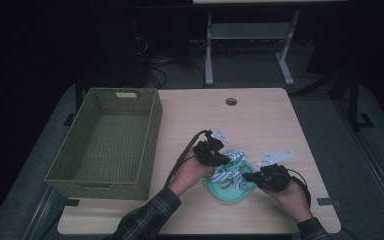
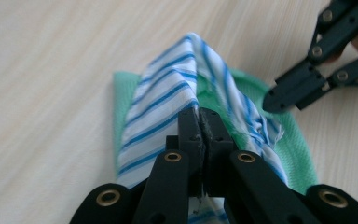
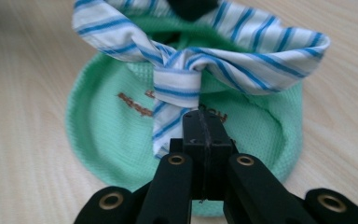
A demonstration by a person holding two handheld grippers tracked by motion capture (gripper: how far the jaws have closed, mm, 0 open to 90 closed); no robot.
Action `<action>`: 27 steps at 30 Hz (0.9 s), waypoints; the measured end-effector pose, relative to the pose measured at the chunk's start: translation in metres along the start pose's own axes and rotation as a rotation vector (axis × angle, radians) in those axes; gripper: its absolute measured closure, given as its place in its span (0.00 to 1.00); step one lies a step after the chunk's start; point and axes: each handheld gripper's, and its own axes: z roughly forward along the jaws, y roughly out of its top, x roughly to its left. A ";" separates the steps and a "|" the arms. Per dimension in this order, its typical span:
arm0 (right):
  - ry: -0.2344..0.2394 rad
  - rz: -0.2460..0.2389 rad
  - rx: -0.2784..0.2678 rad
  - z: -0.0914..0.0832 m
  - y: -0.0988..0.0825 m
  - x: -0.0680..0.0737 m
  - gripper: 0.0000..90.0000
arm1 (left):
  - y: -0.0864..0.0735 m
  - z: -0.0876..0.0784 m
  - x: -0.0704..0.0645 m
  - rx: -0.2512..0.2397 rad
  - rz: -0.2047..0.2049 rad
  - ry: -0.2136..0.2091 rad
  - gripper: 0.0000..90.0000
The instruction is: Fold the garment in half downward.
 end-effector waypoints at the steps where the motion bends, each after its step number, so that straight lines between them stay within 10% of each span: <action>1: 0.004 -0.001 -0.006 -0.001 0.001 0.001 1.00 | 0.001 -0.004 0.001 -0.016 -0.006 0.004 0.98; 10: 0.031 -0.023 0.006 0.010 0.006 0.008 1.00 | 0.005 -0.023 0.003 -0.059 -0.012 -0.001 0.98; 27: 0.047 0.023 -0.069 0.038 0.022 -0.010 1.00 | 0.003 -0.009 -0.009 -0.024 0.009 -0.040 0.98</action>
